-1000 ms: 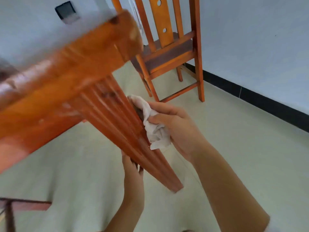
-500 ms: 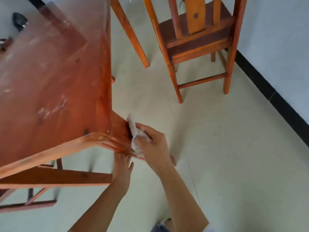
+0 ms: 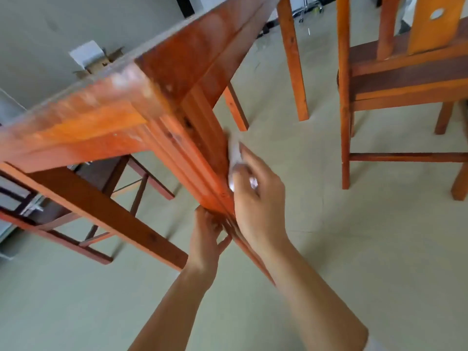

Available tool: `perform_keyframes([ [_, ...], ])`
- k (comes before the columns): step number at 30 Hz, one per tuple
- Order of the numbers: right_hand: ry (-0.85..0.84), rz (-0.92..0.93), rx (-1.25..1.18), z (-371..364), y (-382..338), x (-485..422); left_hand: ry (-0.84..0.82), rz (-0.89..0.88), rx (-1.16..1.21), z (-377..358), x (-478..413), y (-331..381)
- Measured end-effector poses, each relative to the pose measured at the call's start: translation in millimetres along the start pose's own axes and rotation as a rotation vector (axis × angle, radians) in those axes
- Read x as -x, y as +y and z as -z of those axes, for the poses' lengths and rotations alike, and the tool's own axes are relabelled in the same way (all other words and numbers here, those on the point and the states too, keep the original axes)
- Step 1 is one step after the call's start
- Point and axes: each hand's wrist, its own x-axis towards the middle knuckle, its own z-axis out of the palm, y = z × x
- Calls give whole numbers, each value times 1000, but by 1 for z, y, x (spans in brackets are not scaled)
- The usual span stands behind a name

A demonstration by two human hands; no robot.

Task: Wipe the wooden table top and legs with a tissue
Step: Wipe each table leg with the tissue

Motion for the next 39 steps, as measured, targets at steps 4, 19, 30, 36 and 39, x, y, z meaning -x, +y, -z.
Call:
perform_keyframes([
  [4,-69,396,-69,-19,-39,-14,60,-41,-55,4,1,-8],
  [19,146,-586,104,31,168,68,-43,-33,-99,-11,3,-60],
  [30,300,-350,8,25,229,99,1,15,-52,-14,-14,-101],
  [36,243,-1080,70,61,320,117,88,-15,-154,-21,-13,-107],
  [39,406,-827,25,45,300,107,111,-35,-158,-22,-11,-108],
])
